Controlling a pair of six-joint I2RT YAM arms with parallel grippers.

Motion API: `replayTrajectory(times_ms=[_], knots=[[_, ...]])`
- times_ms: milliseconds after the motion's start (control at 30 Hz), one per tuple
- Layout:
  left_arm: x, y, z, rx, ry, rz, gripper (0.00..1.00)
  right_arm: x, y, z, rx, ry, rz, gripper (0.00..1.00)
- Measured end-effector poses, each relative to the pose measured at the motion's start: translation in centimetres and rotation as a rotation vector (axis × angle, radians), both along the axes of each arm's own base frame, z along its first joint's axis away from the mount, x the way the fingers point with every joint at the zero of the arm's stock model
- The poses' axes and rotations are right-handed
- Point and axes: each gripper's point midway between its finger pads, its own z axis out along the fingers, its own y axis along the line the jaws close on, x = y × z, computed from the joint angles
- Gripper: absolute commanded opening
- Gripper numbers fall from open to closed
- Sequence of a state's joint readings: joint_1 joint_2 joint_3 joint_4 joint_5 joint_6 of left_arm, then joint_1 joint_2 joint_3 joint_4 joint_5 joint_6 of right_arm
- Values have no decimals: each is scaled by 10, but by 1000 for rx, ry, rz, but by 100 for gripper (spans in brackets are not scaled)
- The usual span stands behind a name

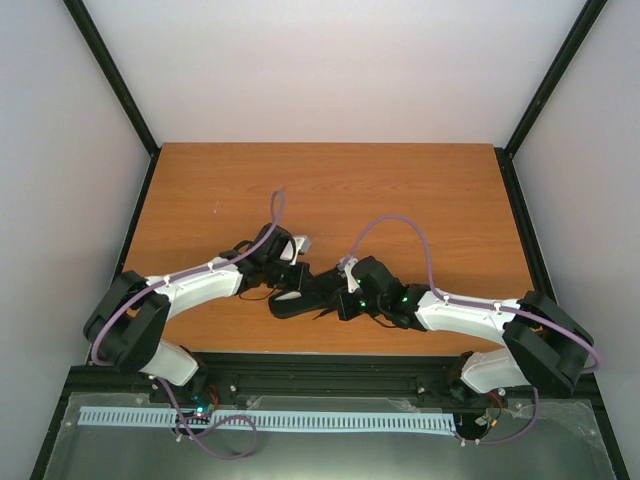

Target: Tie the shoes

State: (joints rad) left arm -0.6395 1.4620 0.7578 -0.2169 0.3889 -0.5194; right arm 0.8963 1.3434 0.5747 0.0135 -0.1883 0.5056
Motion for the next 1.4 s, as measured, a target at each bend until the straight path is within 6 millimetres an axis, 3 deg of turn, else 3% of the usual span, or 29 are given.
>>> replayTrajectory(times_ms=[67, 200, 300, 467, 533, 1067, 1400], knots=[[1, -1, -1, 0, 2, -3, 3, 0, 0, 0, 2, -1, 1, 3], [4, 1, 3, 14, -28, -6, 26, 0, 1, 1, 4, -2, 1, 3], [8, 6, 17, 27, -85, 2, 35, 0, 1, 1, 4, -2, 1, 3], [12, 9, 51, 2, -188, -7, 29, -1, -1, -1, 0, 1, 1, 3], [10, 7, 55, -11, -197, -26, 24, -1, -1, -2, 0, 2, 1, 3], [-10, -16, 38, -5, -125, -158, 17, -1, 0, -2, 1, 3, 2, 3], [-15, -14, 25, 39, -97, -170, 18, -1, 0, -2, 2, 3, 3, 3]])
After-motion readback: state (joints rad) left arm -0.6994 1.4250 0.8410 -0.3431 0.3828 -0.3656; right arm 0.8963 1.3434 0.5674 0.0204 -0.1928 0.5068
